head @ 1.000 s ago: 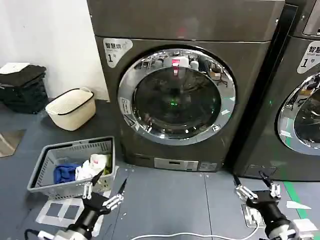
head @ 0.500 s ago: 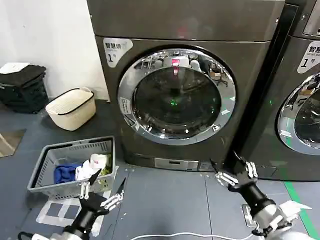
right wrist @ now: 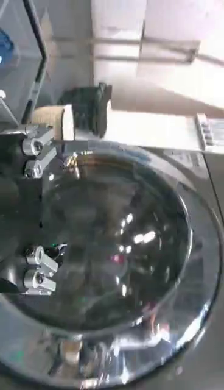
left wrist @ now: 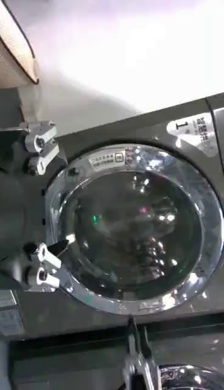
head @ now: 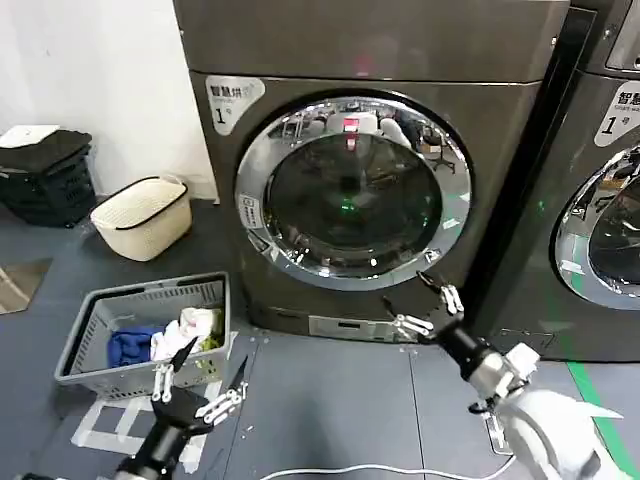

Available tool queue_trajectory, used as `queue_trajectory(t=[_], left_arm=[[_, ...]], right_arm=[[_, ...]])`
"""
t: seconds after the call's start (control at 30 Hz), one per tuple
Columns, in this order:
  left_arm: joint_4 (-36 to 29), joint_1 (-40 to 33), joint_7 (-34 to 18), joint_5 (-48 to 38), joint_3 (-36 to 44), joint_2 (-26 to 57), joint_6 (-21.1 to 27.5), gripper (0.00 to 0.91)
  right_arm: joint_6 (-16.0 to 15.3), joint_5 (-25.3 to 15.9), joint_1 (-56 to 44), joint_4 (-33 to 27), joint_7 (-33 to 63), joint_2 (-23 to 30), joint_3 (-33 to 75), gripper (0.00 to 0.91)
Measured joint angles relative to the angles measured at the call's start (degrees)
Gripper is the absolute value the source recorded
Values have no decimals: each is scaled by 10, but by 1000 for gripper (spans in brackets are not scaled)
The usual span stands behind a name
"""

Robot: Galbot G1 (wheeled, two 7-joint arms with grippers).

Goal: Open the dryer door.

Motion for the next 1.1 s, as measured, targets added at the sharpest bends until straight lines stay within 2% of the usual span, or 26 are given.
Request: queue_trajectory(t=[0.17,0.4,1.1], left_arm=[[-2,3,0,0,-1,0,-2,907],[-1,4,7,1,-1,0,-4,907],[1,4,9,5,-2,-4,-8,907]], right_arm=[[8,3,48,-33,-14,0,-36,907],[36,17,107,-82,-37,6,-87,907],[37,10,257,-187,-36,64,-212,907]])
